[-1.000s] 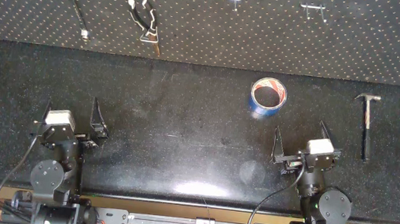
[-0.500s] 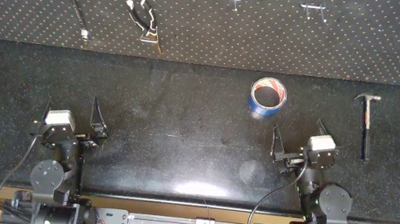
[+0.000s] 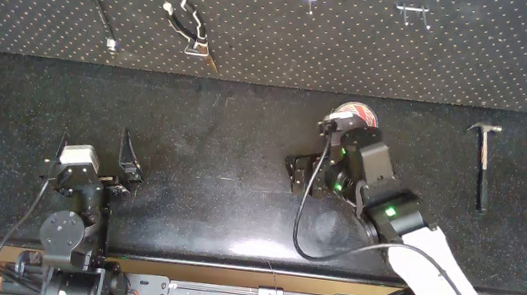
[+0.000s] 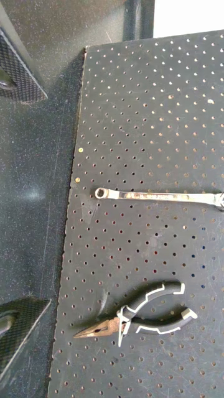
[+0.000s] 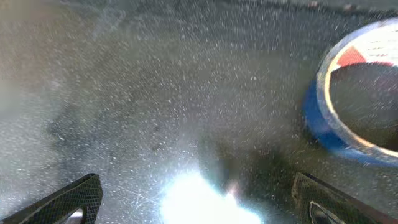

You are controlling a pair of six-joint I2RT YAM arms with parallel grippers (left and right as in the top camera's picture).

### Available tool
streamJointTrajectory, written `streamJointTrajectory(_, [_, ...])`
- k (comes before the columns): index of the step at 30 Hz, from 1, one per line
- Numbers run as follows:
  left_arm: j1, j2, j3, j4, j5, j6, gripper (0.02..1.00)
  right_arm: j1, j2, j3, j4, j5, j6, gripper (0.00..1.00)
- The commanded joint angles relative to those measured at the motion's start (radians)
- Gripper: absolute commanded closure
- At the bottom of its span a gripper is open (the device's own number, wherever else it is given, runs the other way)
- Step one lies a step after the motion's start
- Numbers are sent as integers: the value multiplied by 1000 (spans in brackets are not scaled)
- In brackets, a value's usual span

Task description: Place Tools Onto Pegboard

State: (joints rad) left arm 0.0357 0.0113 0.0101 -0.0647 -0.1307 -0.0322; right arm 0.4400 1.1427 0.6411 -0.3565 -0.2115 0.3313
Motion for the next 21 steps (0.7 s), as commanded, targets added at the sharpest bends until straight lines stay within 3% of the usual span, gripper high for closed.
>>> streamJointTrajectory(1, [-3,-8,-5,-2,-8,-16,23,6,72,25,1,65,15,5])
streamJointTrajectory(15, [-3,-8,-5,-2,-8,-16,23,6,171,164,-113,334,-40,5])
streamJointTrajectory(21, [-3,-8,-5,-2,-8,-16,23,6,275,164,-6,362,-42,5])
